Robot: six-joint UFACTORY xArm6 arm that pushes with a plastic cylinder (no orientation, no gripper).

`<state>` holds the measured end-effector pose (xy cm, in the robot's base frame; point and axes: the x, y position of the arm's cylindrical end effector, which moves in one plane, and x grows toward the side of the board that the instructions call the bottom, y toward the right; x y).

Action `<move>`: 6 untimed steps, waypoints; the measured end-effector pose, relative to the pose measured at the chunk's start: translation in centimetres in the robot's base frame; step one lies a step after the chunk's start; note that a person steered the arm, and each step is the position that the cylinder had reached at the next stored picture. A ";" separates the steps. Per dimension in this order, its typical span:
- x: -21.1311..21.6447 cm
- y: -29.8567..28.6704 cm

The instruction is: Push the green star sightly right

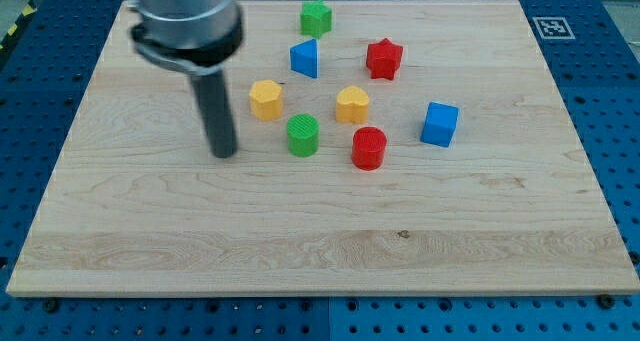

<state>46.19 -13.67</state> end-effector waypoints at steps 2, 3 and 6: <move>-10.1 -2.9; -15.9 -1.8; -23.6 5.5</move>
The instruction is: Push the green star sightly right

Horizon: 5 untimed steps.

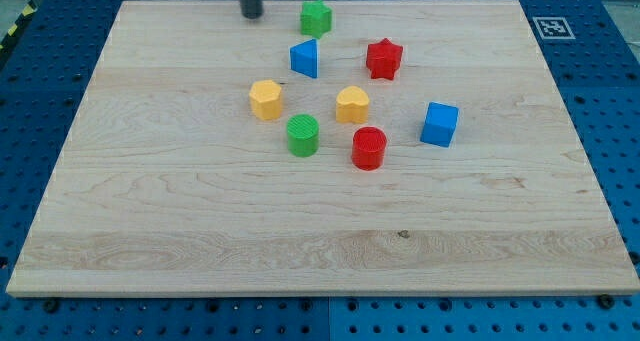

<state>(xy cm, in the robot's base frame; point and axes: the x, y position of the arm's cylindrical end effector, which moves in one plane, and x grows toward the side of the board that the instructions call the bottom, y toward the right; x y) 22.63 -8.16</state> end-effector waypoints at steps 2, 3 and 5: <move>3.1 8.0; 4.5 10.6; 8.4 15.0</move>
